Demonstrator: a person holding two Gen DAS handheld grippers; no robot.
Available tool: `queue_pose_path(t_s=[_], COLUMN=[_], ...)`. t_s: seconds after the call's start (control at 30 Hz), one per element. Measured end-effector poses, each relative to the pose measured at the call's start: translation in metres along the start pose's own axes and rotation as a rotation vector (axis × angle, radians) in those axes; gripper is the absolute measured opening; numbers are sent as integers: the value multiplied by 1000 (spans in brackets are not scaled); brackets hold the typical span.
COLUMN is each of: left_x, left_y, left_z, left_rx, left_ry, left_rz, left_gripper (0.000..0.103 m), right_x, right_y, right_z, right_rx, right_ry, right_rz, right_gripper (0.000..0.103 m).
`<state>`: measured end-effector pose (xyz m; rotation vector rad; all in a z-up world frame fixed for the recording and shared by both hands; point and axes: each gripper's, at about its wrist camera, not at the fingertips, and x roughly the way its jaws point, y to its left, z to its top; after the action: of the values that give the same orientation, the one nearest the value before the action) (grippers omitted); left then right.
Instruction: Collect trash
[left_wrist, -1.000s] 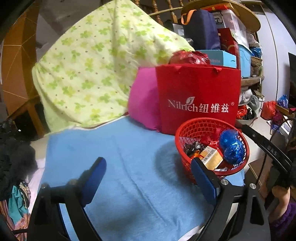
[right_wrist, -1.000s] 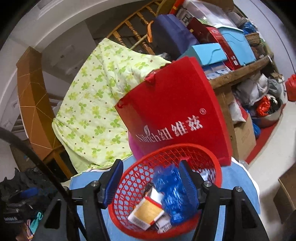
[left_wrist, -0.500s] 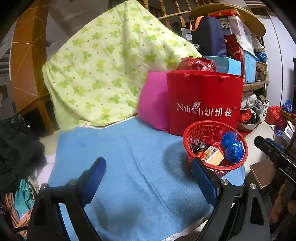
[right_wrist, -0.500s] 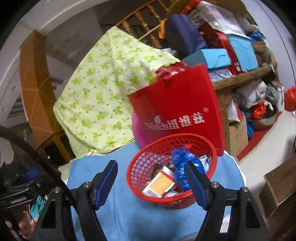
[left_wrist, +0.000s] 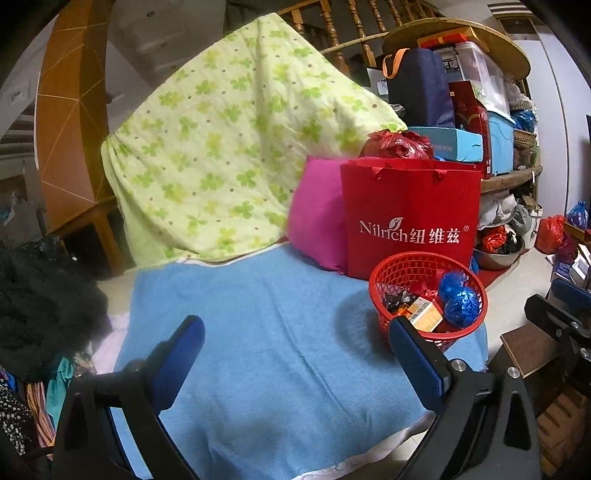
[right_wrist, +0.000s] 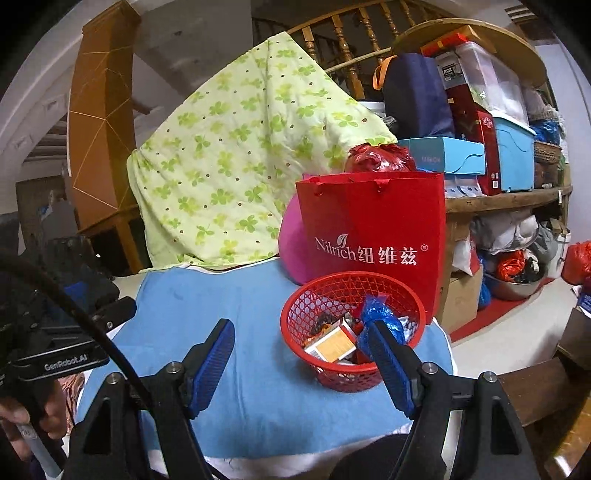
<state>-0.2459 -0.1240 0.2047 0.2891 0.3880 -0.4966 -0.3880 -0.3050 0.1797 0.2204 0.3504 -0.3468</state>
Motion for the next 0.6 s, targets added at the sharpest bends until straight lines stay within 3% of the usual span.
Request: queue_pose_path(t_s=[0.3,0.6], left_x=[-22,-41], left_y=[-11,-16], left_z=[3,7], left_rx=[32,41], left_ry=[-17,-34], left_rz=[16,29], left_gripper=[100,100], right_x=[-27,-43], right_y=[2,1], right_z=[7,12], right_rx=[-30,-23], right_ry=[-31,-47], right_rz=[-53,-38], right_gripper=[81,83])
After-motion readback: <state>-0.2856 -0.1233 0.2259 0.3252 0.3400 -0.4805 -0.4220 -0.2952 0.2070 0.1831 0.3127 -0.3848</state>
